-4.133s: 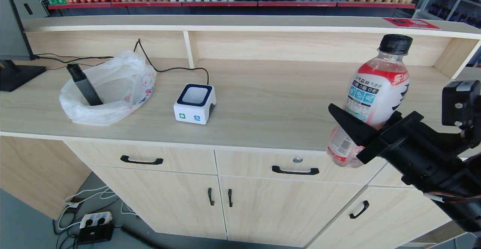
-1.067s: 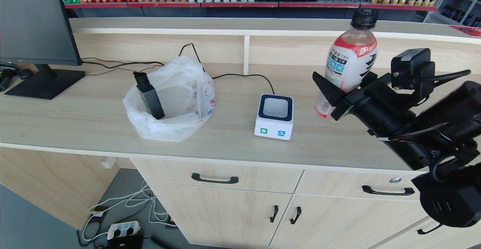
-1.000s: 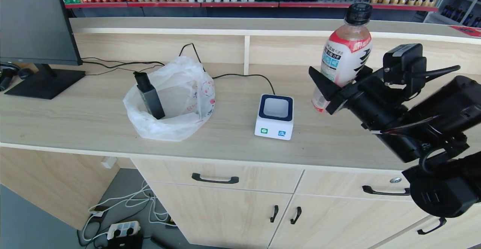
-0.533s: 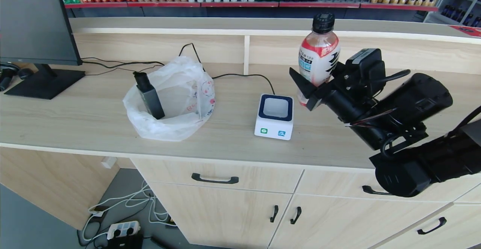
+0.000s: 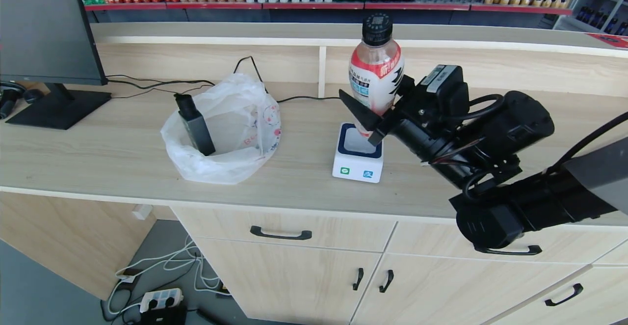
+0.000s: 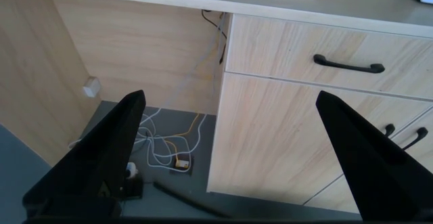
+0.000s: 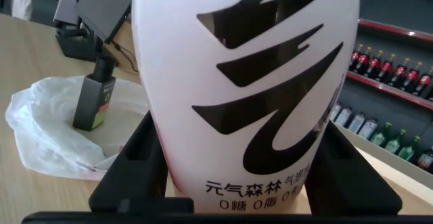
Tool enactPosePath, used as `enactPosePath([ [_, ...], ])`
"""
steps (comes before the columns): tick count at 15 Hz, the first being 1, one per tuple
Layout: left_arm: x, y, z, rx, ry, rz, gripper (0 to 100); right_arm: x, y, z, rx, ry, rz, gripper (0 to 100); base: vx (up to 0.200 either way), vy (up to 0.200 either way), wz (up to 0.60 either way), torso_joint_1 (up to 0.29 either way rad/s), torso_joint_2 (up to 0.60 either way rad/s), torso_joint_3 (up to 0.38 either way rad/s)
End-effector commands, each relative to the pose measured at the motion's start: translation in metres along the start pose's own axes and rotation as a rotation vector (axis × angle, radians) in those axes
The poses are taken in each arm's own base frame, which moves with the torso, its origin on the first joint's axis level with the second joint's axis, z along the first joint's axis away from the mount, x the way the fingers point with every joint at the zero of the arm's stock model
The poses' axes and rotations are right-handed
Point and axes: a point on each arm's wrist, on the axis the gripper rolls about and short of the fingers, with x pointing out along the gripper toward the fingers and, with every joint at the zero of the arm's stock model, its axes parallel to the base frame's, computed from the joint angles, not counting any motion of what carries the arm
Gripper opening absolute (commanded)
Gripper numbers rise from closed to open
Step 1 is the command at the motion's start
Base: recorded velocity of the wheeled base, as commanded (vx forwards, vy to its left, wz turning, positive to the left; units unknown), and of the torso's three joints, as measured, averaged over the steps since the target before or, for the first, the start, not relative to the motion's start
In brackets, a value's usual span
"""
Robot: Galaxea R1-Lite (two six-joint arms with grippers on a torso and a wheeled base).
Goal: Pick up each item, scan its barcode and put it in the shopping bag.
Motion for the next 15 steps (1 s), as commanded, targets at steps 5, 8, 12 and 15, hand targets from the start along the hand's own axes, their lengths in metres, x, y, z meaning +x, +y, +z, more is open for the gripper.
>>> enactPosePath([
  [5, 0.0, 0.0, 0.0, 0.0, 0.0, 0.001, 100, 0.001, 0.007, -0.025, -0.138, -0.016, 0.106, 0, 0.0, 0.0, 0.0, 0.0, 0.0, 0.0],
  [8, 0.0, 0.0, 0.0, 0.0, 0.002, -0.001, 100, 0.002, 0.005, -0.035, -0.224, -0.046, 0.153, 0, 0.0, 0.0, 0.0, 0.0, 0.0, 0.0],
  [12, 0.0, 0.0, 0.0, -0.002, 0.0, -0.001, 100, -0.007, -0.014, -0.045, -0.301, -0.043, 0.169, 0, 0.0, 0.0, 0.0, 0.0, 0.0, 0.0],
  [15, 0.0, 0.0, 0.0, 0.0, 0.0, -0.001, 100, -0.012, -0.023, -0.049, -0.342, -0.061, 0.207, 0, 0.0, 0.0, 0.0, 0.0, 0.0, 0.0],
])
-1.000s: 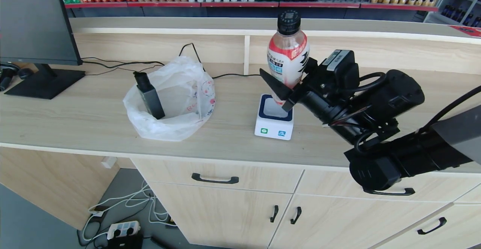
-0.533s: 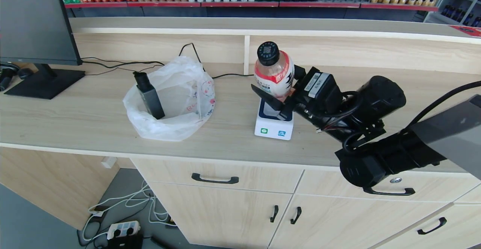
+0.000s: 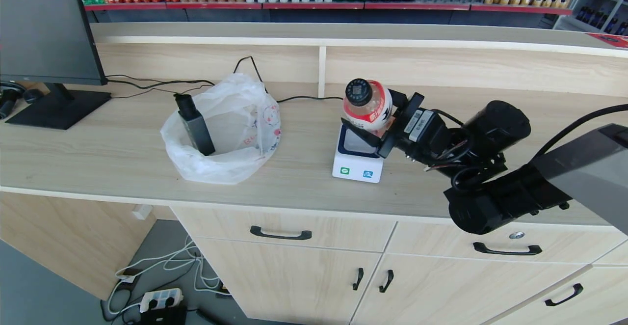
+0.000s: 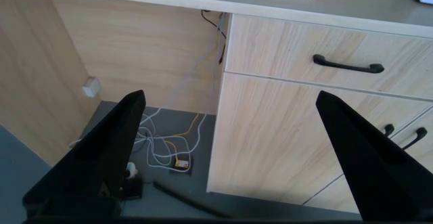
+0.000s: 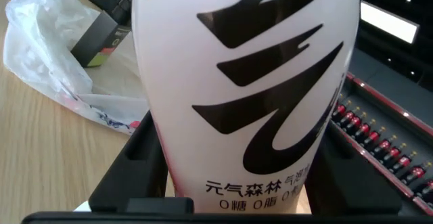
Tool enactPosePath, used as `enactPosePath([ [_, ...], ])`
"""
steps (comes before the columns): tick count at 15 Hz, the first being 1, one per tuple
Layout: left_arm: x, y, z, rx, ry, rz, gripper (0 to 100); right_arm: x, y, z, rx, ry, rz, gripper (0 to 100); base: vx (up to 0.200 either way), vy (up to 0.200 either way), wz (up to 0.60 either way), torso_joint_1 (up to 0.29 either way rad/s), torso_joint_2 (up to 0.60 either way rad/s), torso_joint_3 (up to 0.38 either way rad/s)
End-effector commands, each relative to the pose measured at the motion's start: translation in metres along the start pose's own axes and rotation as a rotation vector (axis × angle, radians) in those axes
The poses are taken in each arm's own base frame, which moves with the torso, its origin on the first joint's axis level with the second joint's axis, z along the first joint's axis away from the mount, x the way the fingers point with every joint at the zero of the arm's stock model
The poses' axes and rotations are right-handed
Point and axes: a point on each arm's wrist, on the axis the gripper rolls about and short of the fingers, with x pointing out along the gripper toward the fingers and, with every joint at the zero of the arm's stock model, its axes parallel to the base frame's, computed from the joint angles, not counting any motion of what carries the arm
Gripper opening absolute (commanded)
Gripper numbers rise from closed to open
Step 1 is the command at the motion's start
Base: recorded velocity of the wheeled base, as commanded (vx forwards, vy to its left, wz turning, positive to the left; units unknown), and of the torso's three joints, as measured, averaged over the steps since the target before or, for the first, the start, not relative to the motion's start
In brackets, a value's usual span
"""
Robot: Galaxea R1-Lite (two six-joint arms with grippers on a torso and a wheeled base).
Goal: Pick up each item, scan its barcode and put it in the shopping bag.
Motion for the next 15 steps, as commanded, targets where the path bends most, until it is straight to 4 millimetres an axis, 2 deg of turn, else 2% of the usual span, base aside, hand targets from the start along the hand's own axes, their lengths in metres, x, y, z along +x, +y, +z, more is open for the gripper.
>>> enactPosePath([
  [1, 0.0, 0.0, 0.0, 0.002, 0.0, -0.002, 100, -0.003, -0.002, -0.003, -0.022, -0.009, 0.018, 0, 0.0, 0.0, 0.0, 0.0, 0.0, 0.0],
  [7, 0.0, 0.0, 0.0, -0.001, 0.0, 0.0, 100, -0.001, 0.003, -0.011, -0.055, -0.015, 0.027, 0, 0.0, 0.0, 0.0, 0.0, 0.0, 0.0],
  [11, 0.0, 0.0, 0.0, -0.003, 0.0, 0.0, 100, 0.013, 0.008, -0.026, -0.074, -0.04, 0.004, 0, 0.0, 0.0, 0.0, 0.0, 0.0, 0.0],
  [15, 0.0, 0.0, 0.0, -0.001, 0.0, 0.0, 100, 0.018, 0.003, -0.027, -0.068, -0.056, -0.012, 0, 0.0, 0.0, 0.0, 0.0, 0.0, 0.0],
])
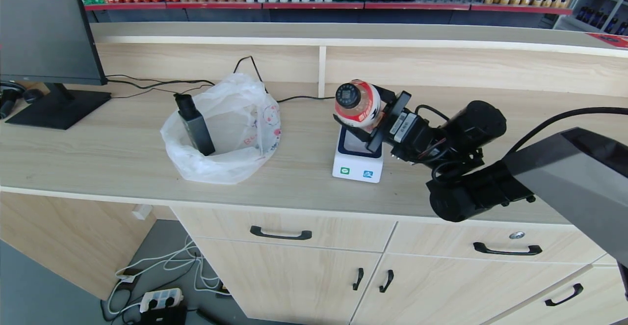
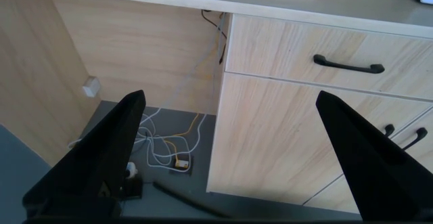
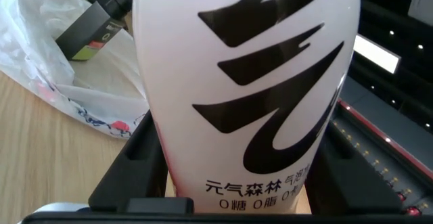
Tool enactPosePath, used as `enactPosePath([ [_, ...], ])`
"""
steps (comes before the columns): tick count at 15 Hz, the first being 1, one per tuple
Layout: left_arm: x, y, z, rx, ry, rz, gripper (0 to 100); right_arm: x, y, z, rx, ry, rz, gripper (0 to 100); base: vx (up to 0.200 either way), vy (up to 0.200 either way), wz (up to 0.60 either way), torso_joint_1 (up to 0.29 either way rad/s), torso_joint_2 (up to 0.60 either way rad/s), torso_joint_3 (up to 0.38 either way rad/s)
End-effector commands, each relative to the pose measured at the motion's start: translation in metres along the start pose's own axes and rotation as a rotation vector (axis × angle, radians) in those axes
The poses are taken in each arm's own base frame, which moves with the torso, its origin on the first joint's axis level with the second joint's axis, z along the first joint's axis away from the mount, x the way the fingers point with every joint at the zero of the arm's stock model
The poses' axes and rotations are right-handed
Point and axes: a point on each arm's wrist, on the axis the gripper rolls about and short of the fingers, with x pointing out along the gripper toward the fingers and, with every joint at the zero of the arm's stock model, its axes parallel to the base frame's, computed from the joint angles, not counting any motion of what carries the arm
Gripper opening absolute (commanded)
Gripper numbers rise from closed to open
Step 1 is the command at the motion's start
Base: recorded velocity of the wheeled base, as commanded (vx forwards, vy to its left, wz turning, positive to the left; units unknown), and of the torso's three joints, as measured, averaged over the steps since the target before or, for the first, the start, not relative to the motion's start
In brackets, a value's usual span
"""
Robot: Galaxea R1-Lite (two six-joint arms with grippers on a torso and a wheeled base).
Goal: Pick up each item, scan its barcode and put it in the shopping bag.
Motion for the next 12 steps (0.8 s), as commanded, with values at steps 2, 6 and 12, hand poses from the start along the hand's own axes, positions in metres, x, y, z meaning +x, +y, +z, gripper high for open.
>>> enactPosePath([
  [2, 0.0, 0.0, 0.0, 0.0, 0.0, 0.0, 100, 0.0017, 0.0035, -0.0004, 0.003, -0.005, 0.004, 0, 0.0, 0.0, 0.0, 0.0, 0.0, 0.0],
  [6, 0.0, 0.0, 0.0, 0.0, 0.0, 0.0, 100, 0.0019, 0.0013, 0.0017, 0.004, -0.006, 0.001, 0, 0.0, 0.0, 0.0, 0.0, 0.0, 0.0],
  [12, 0.0, 0.0, 0.0, 0.0, 0.0, 0.0, 100, 0.001, 0.0087, 0.0026, 0.014, 0.001, 0.017, 0, 0.0, 0.0, 0.0, 0.0, 0.0, 0.0],
])
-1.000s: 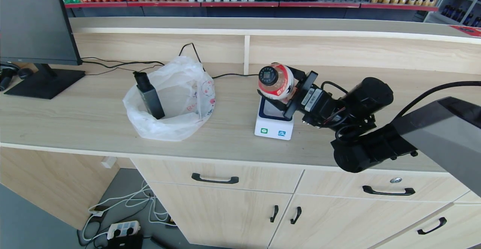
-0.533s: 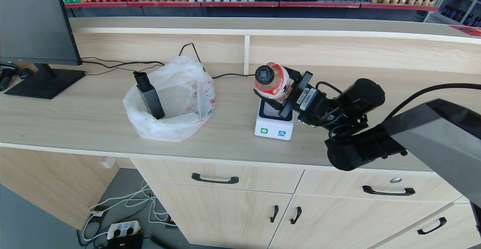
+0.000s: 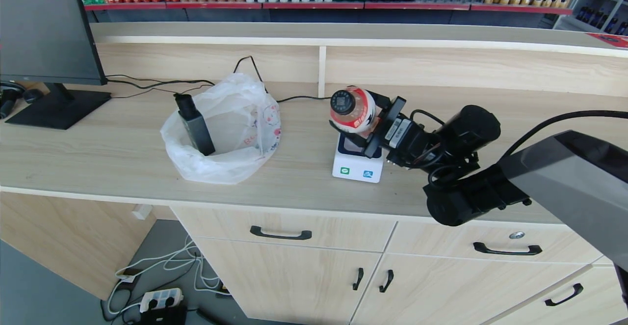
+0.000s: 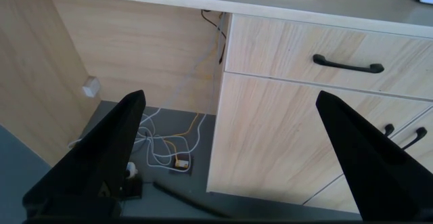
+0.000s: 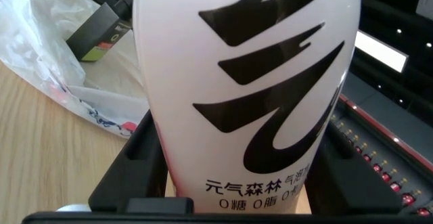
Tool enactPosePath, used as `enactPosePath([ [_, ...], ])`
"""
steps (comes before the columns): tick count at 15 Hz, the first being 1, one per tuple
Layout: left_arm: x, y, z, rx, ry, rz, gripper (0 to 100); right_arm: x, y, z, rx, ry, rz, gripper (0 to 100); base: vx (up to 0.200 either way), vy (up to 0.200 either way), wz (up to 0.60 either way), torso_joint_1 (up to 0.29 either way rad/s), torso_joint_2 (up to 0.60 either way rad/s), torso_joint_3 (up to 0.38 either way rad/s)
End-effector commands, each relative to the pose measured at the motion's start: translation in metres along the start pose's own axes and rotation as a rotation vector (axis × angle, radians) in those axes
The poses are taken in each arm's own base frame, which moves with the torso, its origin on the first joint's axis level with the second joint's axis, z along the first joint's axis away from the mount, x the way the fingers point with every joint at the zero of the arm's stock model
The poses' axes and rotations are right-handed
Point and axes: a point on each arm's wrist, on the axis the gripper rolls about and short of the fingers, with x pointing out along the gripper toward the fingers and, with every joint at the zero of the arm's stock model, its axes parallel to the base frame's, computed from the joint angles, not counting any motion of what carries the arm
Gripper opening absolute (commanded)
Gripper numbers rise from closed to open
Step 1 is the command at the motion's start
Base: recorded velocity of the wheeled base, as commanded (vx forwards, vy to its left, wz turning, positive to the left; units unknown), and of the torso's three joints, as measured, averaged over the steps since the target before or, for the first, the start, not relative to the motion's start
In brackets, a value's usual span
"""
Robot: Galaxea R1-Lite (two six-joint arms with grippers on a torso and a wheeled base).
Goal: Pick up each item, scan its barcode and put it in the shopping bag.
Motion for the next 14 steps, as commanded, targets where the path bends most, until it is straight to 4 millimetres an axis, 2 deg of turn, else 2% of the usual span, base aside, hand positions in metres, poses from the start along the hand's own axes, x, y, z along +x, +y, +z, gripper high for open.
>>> enactPosePath([
  [1, 0.0, 0.0, 0.0, 0.0, 0.0, -0.002, 100, 0.002, 0.001, 0.004, -0.002, -0.009, 0.002, 0, 0.0, 0.0, 0.0, 0.0, 0.0, 0.0],
  [5, 0.0, 0.0, 0.0, 0.0, 0.002, -0.002, 100, 0.004, 0.002, 0.006, 0.003, -0.014, 0.005, 0, 0.0, 0.0, 0.0, 0.0, 0.0, 0.0],
  [7, 0.0, 0.0, 0.0, 0.001, 0.0, -0.002, 100, 0.006, -0.001, 0.014, 0.005, -0.026, 0.003, 0, 0.0, 0.0, 0.0, 0.0, 0.0, 0.0],
  [9, 0.0, 0.0, 0.0, 0.001, 0.0, -0.002, 100, 0.009, -0.005, 0.034, 0.018, -0.003, -0.039, 0, 0.0, 0.0, 0.0, 0.0, 0.0, 0.0],
  [12, 0.0, 0.0, 0.0, 0.003, 0.002, -0.002, 100, 0.005, 0.003, 0.05, 0.055, 0.007, -0.013, 0, 0.0, 0.0, 0.0, 0.0, 0.0, 0.0],
  [14, 0.0, 0.0, 0.0, 0.003, 0.0, -0.002, 100, -0.001, -0.002, 0.061, 0.063, 0.023, -0.016, 0, 0.0, 0.0, 0.0, 0.0, 0.0, 0.0],
])
